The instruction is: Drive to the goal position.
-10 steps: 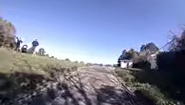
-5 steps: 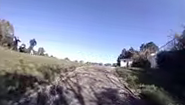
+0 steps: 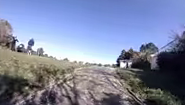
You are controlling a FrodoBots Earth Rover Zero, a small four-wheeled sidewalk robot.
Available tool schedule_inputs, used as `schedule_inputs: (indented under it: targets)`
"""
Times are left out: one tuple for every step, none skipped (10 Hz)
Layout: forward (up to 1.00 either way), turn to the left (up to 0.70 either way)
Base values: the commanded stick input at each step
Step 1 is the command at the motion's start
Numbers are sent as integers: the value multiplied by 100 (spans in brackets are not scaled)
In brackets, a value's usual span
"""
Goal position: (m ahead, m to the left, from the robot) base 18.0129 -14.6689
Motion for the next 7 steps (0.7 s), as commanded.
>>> schedule_inputs:
  targets:
    - [50,0]
    - [50,0]
    - [50,0]
    - [50,0]
    - [50,0]
    - [50,0]
    - [50,0]
